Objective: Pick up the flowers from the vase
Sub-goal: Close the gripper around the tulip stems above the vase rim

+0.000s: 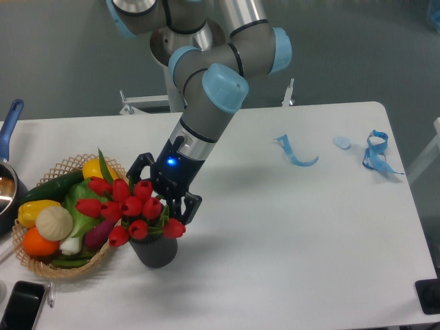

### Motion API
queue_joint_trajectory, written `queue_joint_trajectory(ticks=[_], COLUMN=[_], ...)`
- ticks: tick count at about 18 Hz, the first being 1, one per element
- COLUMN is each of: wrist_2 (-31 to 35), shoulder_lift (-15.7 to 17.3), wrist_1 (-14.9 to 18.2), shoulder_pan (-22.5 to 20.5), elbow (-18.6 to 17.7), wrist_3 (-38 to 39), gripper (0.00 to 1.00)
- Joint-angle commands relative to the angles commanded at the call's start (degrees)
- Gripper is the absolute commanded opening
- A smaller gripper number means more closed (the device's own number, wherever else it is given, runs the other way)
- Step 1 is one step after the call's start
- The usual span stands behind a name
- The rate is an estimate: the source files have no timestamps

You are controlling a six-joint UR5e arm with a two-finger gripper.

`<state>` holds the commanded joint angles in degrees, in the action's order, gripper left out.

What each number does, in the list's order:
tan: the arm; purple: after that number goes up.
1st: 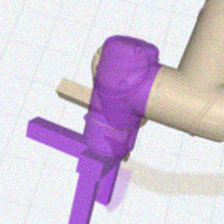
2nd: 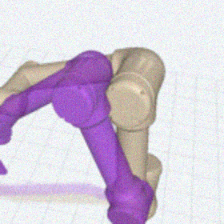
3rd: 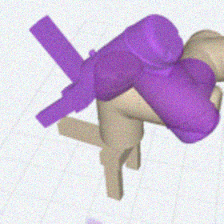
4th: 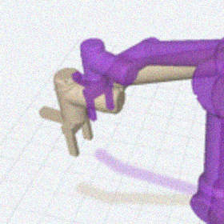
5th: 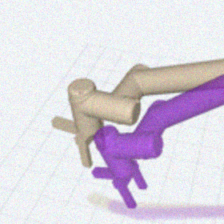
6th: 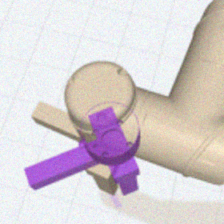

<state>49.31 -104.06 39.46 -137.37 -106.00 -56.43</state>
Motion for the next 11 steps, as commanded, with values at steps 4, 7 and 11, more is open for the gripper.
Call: queue_joint_trajectory(ticks=[4, 7, 11], wrist_2=[0.0, 0.0, 0.0], shoulder_lift=[0.09, 0.18, 0.44], wrist_1=[0.0, 0.0, -0.09], shoulder_pan=[0.0, 0.0, 0.0], elbow=[-0.17, -0.26, -0.53], wrist_3=[-0.09, -0.09, -0.09], gripper=[0.55, 0.49, 0.47])
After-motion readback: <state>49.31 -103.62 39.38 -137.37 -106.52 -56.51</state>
